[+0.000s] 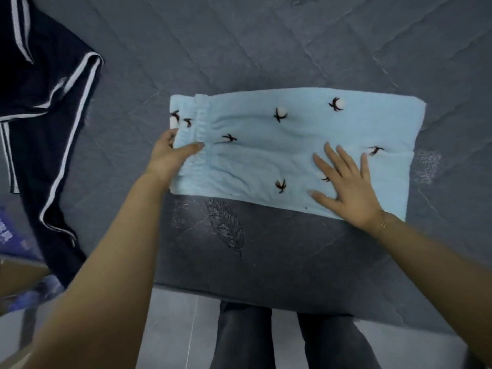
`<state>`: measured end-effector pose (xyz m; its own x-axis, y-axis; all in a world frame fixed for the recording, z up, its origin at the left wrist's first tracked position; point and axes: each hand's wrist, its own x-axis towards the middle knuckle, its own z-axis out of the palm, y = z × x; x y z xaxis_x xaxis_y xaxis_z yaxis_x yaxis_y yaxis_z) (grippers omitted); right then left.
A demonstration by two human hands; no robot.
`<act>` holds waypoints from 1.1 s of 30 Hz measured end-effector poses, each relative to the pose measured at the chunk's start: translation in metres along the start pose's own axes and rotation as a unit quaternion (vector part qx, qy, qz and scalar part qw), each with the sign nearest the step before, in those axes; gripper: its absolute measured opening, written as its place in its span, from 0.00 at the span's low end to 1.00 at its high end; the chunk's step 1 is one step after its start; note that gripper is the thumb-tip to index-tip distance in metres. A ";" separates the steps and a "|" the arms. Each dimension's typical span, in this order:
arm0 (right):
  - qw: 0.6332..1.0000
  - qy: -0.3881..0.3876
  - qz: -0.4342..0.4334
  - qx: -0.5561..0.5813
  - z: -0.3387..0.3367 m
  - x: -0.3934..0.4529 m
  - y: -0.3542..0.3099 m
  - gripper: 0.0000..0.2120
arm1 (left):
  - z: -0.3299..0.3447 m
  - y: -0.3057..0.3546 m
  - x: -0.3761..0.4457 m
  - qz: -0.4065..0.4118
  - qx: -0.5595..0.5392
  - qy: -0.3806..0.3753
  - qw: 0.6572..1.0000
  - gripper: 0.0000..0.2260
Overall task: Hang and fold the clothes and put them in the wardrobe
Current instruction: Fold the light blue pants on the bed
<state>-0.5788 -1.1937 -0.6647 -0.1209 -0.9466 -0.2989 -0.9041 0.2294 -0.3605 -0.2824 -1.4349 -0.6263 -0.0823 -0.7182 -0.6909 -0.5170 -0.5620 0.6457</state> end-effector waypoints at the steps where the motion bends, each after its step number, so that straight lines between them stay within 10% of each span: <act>1: 1.000 -0.005 -0.013 -0.007 0.002 0.000 -0.001 0.41 | 0.002 -0.006 -0.001 0.029 0.071 0.040 0.996 0.25; 5: 0.998 -0.023 -0.026 -0.057 0.004 -0.001 0.002 0.42 | 0.016 -0.027 -0.024 0.186 0.308 0.234 0.903 0.25; 12: 0.996 -0.016 -0.048 -0.074 0.007 0.000 -0.012 0.27 | 0.059 -0.046 -0.040 0.075 0.172 0.177 0.966 0.31; 23: 0.996 0.017 -0.084 0.006 0.006 0.012 -0.050 0.25 | -0.021 -0.027 -0.030 0.145 -0.039 0.049 0.987 0.07; 29: 0.997 -0.016 -0.065 -0.027 0.022 0.028 -0.067 0.30 | -0.039 -0.043 -0.020 0.044 0.047 -0.012 0.998 0.18; 33: 0.993 -0.044 -0.093 -0.065 0.023 0.022 -0.054 0.32 | -0.023 -0.031 -0.009 0.146 0.231 0.113 0.955 0.25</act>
<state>-0.5235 -1.2218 -0.6727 0.0846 -0.9454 -0.3148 -0.9532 0.0153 -0.3021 -0.2462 -1.4205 -0.6321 -0.1220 -0.9163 -0.3815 -0.8246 -0.1203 0.5527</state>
